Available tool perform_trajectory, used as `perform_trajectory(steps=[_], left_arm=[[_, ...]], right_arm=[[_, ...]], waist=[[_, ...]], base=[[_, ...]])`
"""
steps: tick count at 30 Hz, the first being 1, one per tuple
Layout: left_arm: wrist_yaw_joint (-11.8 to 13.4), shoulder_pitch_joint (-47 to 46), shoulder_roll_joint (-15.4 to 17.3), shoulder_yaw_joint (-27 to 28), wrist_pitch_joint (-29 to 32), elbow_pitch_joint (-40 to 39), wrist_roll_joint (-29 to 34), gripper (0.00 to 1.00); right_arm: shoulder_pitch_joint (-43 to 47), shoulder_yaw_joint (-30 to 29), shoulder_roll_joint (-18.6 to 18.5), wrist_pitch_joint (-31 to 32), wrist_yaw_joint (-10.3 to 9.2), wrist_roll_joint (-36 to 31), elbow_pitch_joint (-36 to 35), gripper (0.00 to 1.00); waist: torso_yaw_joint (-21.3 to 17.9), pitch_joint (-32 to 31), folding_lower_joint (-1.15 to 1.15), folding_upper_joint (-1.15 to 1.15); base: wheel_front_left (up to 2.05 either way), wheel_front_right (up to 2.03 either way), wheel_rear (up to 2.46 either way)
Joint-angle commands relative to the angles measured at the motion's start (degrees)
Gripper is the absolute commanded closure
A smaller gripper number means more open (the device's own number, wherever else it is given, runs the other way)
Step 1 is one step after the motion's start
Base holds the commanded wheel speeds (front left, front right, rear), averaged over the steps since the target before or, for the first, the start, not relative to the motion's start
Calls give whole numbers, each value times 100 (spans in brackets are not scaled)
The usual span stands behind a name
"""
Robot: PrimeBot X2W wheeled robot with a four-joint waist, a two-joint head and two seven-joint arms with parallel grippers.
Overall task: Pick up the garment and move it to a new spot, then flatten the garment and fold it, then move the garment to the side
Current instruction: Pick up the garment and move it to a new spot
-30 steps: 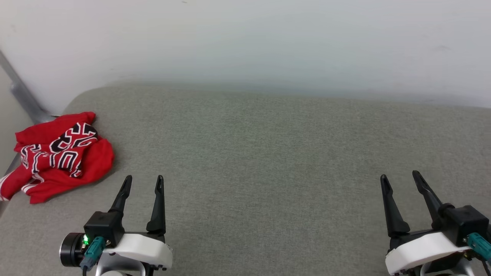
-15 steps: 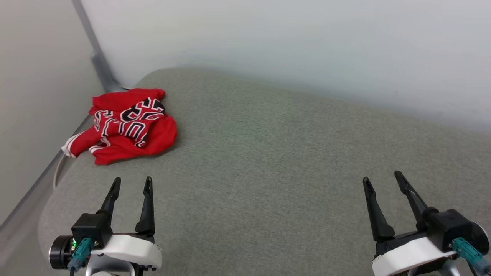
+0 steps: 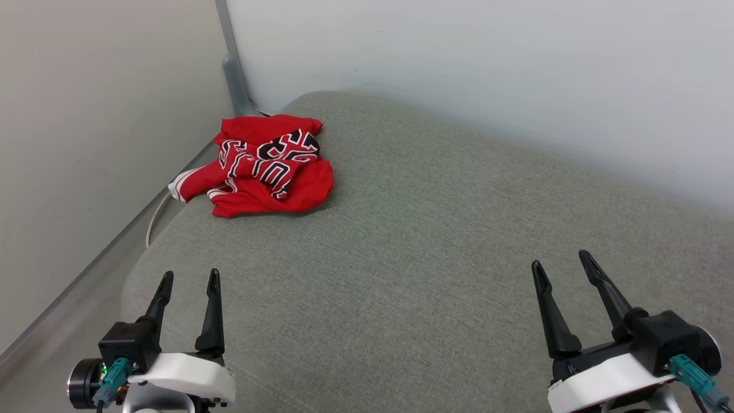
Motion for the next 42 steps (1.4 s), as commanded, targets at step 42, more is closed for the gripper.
perform_trajectory(steps=[42], left_arm=[[-200, -4233, 2300, 930, 4779, 2120, -2304, 0]], right_arm=[[-1672, 18, -110, 260, -3, -501, -762, 0]], waist=[[-1735, 3218, 0, 0]], base=[[0, 0, 0]])
